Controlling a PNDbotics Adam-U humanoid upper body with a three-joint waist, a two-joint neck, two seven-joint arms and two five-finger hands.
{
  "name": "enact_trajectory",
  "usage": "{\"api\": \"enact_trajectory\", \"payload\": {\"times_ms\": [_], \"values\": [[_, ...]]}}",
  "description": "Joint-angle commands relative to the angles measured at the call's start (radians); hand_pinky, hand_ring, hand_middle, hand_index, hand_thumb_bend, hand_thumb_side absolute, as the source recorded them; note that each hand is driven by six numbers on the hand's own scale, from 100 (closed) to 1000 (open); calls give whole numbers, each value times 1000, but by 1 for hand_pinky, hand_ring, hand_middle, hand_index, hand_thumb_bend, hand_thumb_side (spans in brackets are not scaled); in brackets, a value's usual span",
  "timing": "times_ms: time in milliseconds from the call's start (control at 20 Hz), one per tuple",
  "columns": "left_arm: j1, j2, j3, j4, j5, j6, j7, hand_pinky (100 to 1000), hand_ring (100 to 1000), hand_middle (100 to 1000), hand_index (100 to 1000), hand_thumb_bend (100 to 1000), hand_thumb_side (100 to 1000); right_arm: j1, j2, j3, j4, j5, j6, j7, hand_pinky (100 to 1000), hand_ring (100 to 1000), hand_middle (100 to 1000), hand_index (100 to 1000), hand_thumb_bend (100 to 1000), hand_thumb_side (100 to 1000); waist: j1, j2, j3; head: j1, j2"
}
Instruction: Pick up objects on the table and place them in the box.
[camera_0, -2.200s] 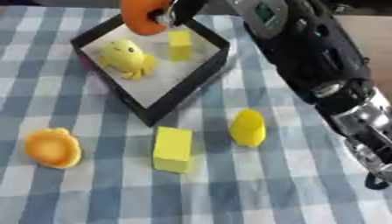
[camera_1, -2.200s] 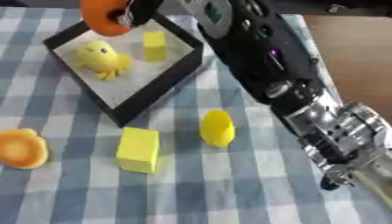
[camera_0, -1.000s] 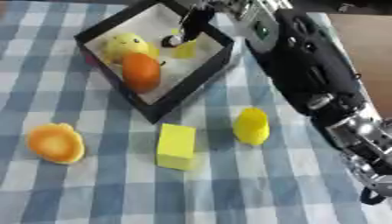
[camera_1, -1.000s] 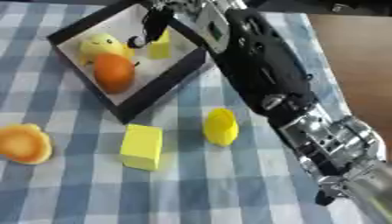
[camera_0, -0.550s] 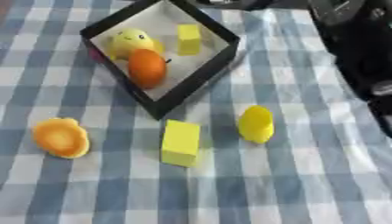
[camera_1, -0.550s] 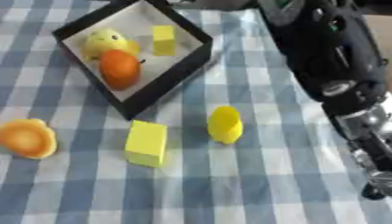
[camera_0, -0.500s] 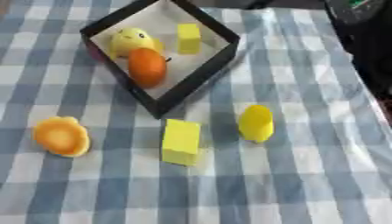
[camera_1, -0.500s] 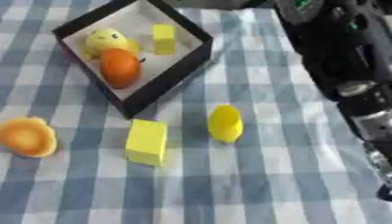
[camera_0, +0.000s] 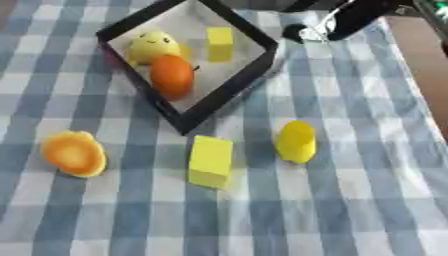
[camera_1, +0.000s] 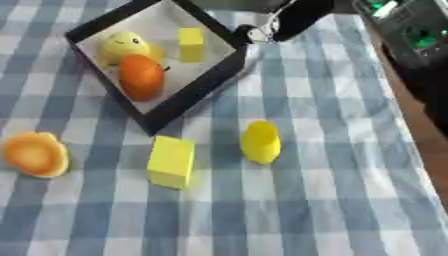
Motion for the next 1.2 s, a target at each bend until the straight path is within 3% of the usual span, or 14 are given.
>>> {"api": "enact_trajectory", "payload": {"times_ms": [50, 300, 500, 700, 1200], "values": [[-11, 44, 5, -11, -8, 2, 1, 764, 789, 846, 900, 839, 576, 40, -93, -24, -95, -54, 28, -19, 862, 817, 774, 890, 413, 402, -1, -30, -1, 7, -2], [-1, 46, 2, -19, -29, 3, 3, 764, 789, 850, 902, 839, 575, 183, -148, -68, -235, -142, 114, -8, 871, 838, 802, 914, 410, 424, 4, -26, 0, 7, 1], [14, 45, -13, -37, -55, 10, 1, 763, 788, 850, 901, 836, 576, 271, -146, -71, -260, -189, 176, -21, 870, 840, 802, 921, 418, 434, 7, -24, 9, -4, 5], [51, 41, -24, -70, -70, 24, -8, 761, 785, 848, 901, 837, 578, 290, -117, -49, -261, -209, 228, -25, 871, 839, 799, 919, 422, 422, 9, -19, 11, -9, 10], [90, 13, -27, -121, -75, 43, -10, 755, 783, 846, 899, 840, 580, 339, -57, 30, -261, -210, 280, 41, 873, 840, 797, 916, 410, 441, 6, -15, 18, -22, 7]]}}
